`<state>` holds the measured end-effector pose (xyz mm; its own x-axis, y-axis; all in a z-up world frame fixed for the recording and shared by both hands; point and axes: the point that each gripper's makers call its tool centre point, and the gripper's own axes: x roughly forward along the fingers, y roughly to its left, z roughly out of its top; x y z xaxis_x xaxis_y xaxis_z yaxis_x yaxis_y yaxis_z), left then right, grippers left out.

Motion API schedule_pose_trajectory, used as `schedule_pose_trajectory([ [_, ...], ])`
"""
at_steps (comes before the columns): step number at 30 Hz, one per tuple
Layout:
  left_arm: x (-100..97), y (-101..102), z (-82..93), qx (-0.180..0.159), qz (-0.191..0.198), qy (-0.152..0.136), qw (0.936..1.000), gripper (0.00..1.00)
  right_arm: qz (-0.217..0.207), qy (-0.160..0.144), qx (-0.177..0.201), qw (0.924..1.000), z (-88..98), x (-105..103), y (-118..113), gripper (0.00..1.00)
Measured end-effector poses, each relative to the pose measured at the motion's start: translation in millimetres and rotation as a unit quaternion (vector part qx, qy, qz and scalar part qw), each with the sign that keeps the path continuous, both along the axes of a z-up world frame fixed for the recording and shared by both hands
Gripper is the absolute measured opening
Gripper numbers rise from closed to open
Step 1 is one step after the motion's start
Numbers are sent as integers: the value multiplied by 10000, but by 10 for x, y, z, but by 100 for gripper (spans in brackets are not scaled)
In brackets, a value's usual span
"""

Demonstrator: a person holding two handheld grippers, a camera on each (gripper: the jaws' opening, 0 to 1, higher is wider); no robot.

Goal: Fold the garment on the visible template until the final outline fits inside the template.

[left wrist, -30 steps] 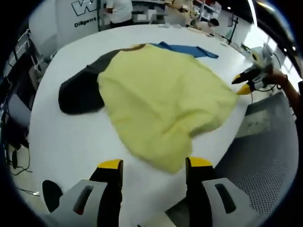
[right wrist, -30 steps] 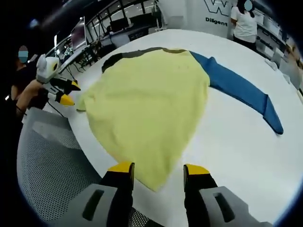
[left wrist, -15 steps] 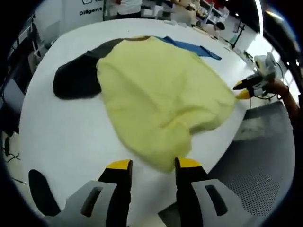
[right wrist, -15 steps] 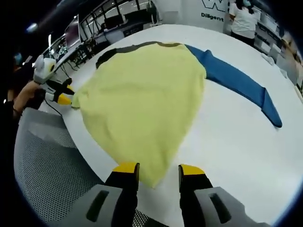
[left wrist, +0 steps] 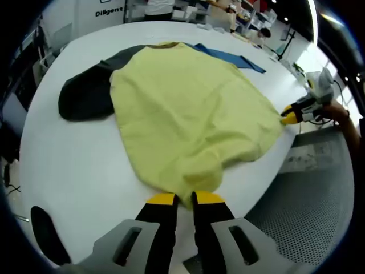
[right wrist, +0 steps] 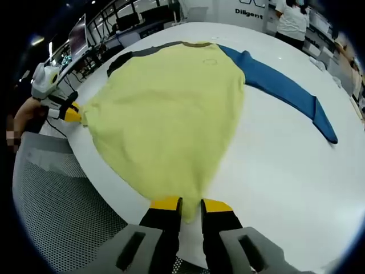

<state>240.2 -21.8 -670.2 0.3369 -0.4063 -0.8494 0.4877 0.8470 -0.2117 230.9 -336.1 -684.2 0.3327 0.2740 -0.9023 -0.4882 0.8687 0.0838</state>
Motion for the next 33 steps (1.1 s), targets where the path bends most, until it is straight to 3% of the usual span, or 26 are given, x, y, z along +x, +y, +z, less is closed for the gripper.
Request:
schedule_pose_trajectory([
  [8,159,-46,258,16,-47,-240,9997,0,21,-71,63,10000,50,38,1,0],
  [16,371,-286,413,-76,-299,-371,9988,0,46,-156,98,9998,64,48,15,0],
  [23,597,-479,416,-85,-302,-384,9988,0,110,-187,40,9998,40,43,10,0],
  [33,784,-743,264,-101,-486,-428,9978,1,150,-191,-51,9997,11,39,-7,0],
])
